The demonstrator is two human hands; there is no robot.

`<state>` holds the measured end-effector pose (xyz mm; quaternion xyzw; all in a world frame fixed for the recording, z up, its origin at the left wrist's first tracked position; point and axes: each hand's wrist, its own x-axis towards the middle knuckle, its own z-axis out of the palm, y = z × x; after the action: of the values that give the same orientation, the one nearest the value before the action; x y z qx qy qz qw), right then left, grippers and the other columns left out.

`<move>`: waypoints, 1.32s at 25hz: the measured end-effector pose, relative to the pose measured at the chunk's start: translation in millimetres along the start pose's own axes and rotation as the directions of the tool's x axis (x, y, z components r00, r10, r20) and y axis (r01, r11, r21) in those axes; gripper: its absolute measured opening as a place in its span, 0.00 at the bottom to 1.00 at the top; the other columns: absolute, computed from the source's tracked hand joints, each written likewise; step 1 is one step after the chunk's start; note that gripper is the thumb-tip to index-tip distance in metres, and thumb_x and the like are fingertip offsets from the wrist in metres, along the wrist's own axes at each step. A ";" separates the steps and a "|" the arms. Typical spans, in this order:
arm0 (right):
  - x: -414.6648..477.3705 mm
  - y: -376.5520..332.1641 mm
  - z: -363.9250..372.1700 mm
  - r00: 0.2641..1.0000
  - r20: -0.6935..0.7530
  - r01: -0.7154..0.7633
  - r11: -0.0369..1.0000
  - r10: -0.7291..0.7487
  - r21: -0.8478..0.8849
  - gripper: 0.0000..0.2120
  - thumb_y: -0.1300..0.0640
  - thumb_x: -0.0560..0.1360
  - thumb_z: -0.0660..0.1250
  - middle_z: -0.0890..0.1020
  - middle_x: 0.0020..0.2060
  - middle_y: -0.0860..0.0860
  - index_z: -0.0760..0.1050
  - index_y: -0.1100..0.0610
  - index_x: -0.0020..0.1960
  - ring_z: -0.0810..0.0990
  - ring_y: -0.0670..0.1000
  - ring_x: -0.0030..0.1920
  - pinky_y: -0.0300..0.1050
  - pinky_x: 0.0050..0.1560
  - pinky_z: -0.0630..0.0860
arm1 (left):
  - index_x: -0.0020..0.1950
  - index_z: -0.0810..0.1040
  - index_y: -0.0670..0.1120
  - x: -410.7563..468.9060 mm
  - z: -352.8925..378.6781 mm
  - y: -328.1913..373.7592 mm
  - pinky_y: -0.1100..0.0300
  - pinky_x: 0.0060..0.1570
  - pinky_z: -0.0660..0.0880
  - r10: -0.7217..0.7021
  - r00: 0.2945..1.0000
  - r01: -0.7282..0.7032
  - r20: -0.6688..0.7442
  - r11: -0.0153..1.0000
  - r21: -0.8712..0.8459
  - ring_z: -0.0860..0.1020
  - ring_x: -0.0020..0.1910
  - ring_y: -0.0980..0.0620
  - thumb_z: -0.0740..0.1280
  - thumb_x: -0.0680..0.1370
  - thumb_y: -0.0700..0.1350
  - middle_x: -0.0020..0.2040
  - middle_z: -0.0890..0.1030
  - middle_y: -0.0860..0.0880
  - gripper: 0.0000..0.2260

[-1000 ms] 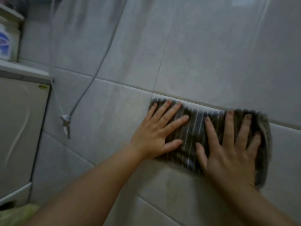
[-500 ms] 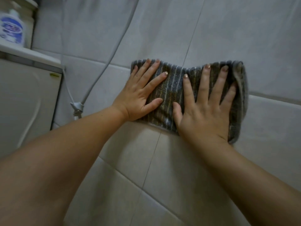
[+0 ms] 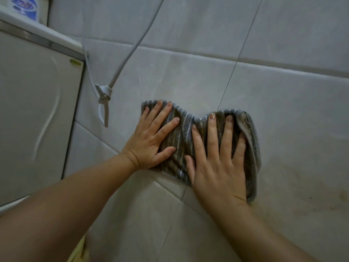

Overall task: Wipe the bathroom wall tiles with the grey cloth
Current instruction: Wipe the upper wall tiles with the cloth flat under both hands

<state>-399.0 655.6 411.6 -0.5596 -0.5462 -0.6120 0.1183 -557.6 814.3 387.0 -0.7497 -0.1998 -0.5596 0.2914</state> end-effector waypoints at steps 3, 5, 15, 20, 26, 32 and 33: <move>-18.3 -11.2 4.1 1.000 0.002 -0.020 1.000 0.020 0.013 0.31 0.44 0.79 0.54 0.53 0.77 0.62 0.58 0.57 0.78 0.48 0.67 0.76 0.63 0.73 0.42 | 0.77 0.60 0.46 -18.4 4.3 6.2 0.34 0.75 0.50 -0.004 1.000 0.004 -0.004 1.000 -0.014 0.53 0.78 0.35 0.52 0.81 0.62 0.78 0.59 0.37 0.29; -32.0 -18.1 7.6 1.000 0.006 -0.020 1.000 0.020 0.022 0.31 0.44 0.79 0.55 0.54 0.77 0.62 0.58 0.57 0.77 0.48 0.67 0.76 0.63 0.73 0.43 | 0.77 0.60 0.46 -34.0 7.0 11.9 0.34 0.75 0.51 -0.012 1.000 0.012 -0.001 1.000 -0.019 0.53 0.79 0.35 0.52 0.81 0.62 0.78 0.58 0.37 0.29; -88.0 22.0 -6.1 0.998 0.012 0.066 0.994 -0.068 0.091 0.28 0.44 0.78 0.57 0.58 0.76 0.60 0.66 0.55 0.74 0.54 0.64 0.76 0.59 0.74 0.47 | 0.79 0.56 0.52 -61.7 18.1 82.0 0.31 0.74 0.51 -0.046 0.998 0.048 0.030 0.997 -0.059 0.51 0.80 0.38 0.53 0.81 0.63 0.82 0.48 0.45 0.29; -49.5 107.3 -32.3 0.993 -0.087 -0.078 0.997 0.078 0.007 0.29 0.43 0.77 0.56 0.57 0.76 0.63 0.65 0.54 0.75 0.52 0.67 0.76 0.66 0.70 0.51 | 0.77 0.60 0.51 42.4 -4.8 123.9 0.35 0.75 0.50 -0.075 0.997 0.074 -0.009 0.993 -0.093 0.52 0.80 0.40 0.58 0.79 0.61 0.80 0.57 0.42 0.29; -31.7 120.7 -33.1 0.990 -0.073 -0.118 0.993 0.118 0.008 0.29 0.44 0.77 0.56 0.56 0.77 0.61 0.62 0.54 0.76 0.51 0.66 0.76 0.63 0.70 0.47 | 0.78 0.60 0.49 81.4 -10.5 131.5 0.35 0.75 0.50 -0.063 0.998 0.062 -0.012 0.996 -0.056 0.52 0.80 0.38 0.57 0.81 0.58 0.80 0.57 0.39 0.28; -126.6 141.3 -40.0 1.000 0.005 0.026 0.999 -0.026 0.022 0.28 0.42 0.77 0.56 0.59 0.76 0.57 0.66 0.52 0.74 0.56 0.63 0.76 0.60 0.68 0.54 | 0.78 0.59 0.51 9.0 2.0 195.7 0.35 0.75 0.51 -0.054 0.996 0.057 0.065 0.997 -0.049 0.51 0.80 0.39 0.54 0.81 0.63 0.80 0.54 0.43 0.29; -123.7 151.6 -43.7 1.000 -0.011 0.009 1.000 -0.008 0.006 0.28 0.41 0.77 0.57 0.59 0.76 0.58 0.66 0.52 0.74 0.56 0.63 0.76 0.60 0.68 0.55 | 0.79 0.58 0.52 20.0 0.5 200.5 0.36 0.75 0.50 -0.048 0.997 0.052 0.061 0.997 -0.062 0.51 0.80 0.39 0.53 0.81 0.64 0.80 0.54 0.42 0.29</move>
<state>-265.9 506.0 402.0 -0.5535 -0.5499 -0.6138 0.1205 -425.9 663.7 363.2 -0.7697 -0.2093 -0.5501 0.2473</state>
